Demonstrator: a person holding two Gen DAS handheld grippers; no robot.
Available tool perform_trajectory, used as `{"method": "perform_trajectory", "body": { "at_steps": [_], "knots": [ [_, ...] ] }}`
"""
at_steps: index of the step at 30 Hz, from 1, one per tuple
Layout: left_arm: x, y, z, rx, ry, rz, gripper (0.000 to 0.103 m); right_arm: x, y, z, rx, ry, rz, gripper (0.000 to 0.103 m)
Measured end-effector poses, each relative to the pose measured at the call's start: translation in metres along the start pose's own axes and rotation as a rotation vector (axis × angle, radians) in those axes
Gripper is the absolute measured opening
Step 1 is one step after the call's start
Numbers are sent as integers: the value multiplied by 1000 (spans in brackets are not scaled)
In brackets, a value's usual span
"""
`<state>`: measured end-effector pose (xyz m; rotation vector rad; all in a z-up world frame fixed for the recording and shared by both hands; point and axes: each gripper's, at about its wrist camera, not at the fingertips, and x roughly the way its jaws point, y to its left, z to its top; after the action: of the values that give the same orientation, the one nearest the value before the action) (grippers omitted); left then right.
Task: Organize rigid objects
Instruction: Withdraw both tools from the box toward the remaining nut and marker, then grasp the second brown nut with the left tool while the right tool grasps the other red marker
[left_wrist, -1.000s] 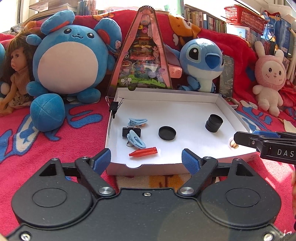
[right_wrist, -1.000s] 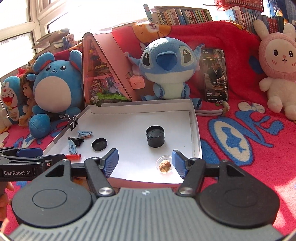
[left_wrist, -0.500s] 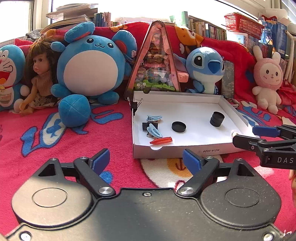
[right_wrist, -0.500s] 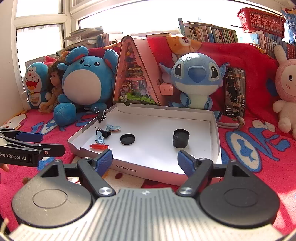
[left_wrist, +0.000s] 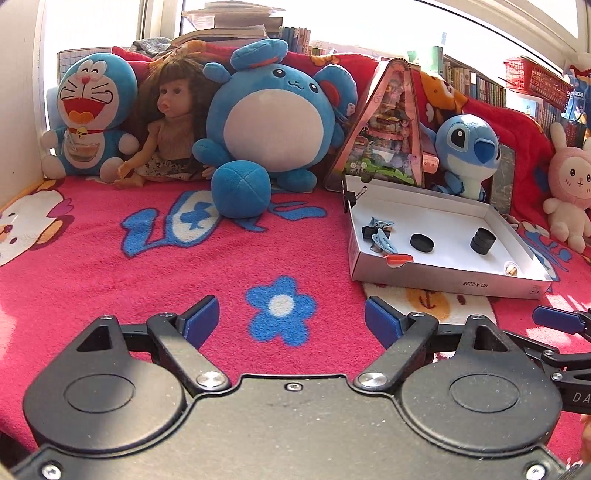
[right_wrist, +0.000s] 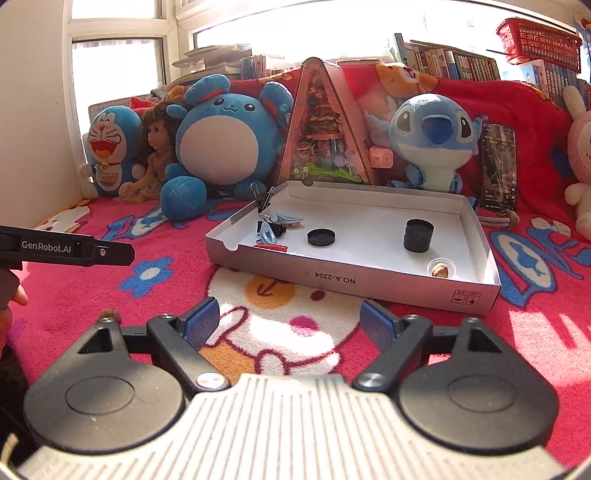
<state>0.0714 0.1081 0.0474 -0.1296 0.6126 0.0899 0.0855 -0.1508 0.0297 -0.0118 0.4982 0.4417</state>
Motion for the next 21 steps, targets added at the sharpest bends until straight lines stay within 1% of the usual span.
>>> {"method": "perform_trajectory", "body": {
  "at_steps": [1,3,4,9,11,13,18,19,20,21],
  "knots": [
    [-1,1,-3,-1,2,1,85,0,4,-3,5,0,3,90],
    [-6,3,-15,-4,14,-4,75,1,9,-8,13,4,11,90],
    [-7,4,-19,-5,26,-10,73,1,13,-11,18,6,14,90],
    [-11,4,-39,-15,85,-63,52,6,18,-15,43,27,26,90],
    [-9,5,-45,-8,99,-69,47,8,19,-16,52,36,29,90],
    [-8,5,-47,-5,100,-72,43,10,21,-17,58,43,34,90],
    [-3,3,-45,-2,86,-98,24,13,30,-20,57,51,42,90],
    [-1,2,-44,3,88,-99,22,14,33,-20,59,50,41,90],
    [1,1,-43,7,89,-97,17,14,34,-21,62,47,36,90],
    [2,1,-42,10,90,-96,17,13,37,-23,70,39,24,90]
  ]
}}
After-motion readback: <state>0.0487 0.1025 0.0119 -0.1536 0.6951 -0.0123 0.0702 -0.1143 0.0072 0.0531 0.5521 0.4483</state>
